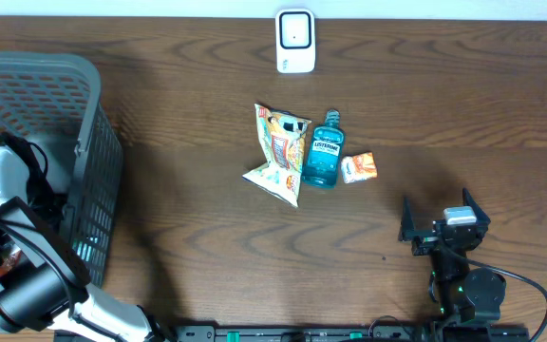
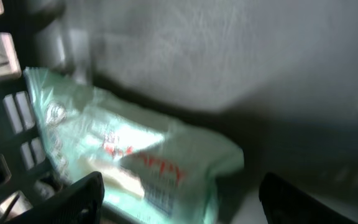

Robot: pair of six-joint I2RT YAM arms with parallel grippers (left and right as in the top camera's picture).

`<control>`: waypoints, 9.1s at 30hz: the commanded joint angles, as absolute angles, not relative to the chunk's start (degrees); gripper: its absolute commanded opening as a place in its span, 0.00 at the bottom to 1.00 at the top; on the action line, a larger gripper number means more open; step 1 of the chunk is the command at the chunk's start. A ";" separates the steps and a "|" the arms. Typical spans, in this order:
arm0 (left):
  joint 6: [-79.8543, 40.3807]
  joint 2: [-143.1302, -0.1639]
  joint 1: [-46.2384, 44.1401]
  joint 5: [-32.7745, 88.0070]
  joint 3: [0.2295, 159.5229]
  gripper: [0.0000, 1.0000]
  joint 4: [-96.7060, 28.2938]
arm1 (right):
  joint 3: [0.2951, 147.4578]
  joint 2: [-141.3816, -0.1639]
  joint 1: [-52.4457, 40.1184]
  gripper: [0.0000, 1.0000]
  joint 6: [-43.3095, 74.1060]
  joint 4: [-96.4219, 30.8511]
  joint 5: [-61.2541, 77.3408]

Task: Scan the item barcode
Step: 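Reach the left gripper into the basket and grasp the mint-green wipes pack, then carry the green wipes pack out and set it beside the bottle, then reach the left gripper into the basket and grasp the red chocolate bar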

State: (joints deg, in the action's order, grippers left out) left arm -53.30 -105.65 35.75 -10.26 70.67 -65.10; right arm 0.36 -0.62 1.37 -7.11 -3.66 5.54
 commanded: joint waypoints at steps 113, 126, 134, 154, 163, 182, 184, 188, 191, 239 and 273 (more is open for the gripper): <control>22.83 -122.87 -40.93 18.81 86.37 0.07 2.96 | 0.32 -0.38 1.17 0.99 -7.16 -3.90 5.48; 22.85 -125.45 -41.08 18.98 86.37 0.07 6.35 | 0.32 -0.38 1.17 0.99 -7.14 -3.90 5.48; 22.17 -128.07 -41.56 18.98 86.35 0.08 5.63 | 0.32 -0.38 1.17 0.99 -7.16 -3.90 5.48; 12.75 -105.38 -40.82 28.58 86.37 0.99 -8.45 | 0.32 -0.38 1.17 0.99 -7.14 -3.90 5.48; 12.75 -80.62 -32.01 1.56 86.37 0.99 -23.44 | 0.32 -0.38 1.17 0.99 -7.14 -3.88 5.48; -52.66 -74.13 27.29 -22.81 84.79 0.99 -58.30 | 0.32 -0.38 1.17 0.99 -7.16 -3.90 5.48; -52.62 -76.12 30.61 -21.30 84.05 1.00 -58.96 | 0.32 -0.38 1.17 0.99 -7.16 -3.90 5.48; -52.64 -80.97 33.91 -21.04 81.91 0.99 -58.81 | 0.30 -0.38 1.17 0.99 -7.16 -3.88 5.48; -53.06 -85.12 34.70 -21.04 79.99 0.99 -57.98 | 0.32 -0.38 1.17 0.99 -7.14 -3.88 5.48; -53.34 -116.57 34.70 -28.14 78.43 0.07 -40.95 | 0.32 -0.38 1.17 0.99 -7.16 -3.90 5.48; -40.27 -117.73 36.12 -32.80 76.69 0.63 -34.83 | 0.32 -0.38 1.17 0.99 -7.14 -3.88 5.48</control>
State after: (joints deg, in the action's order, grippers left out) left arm -40.23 -115.57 35.00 -29.61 78.00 -34.87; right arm 0.38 -0.64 1.37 -7.11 -3.64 5.54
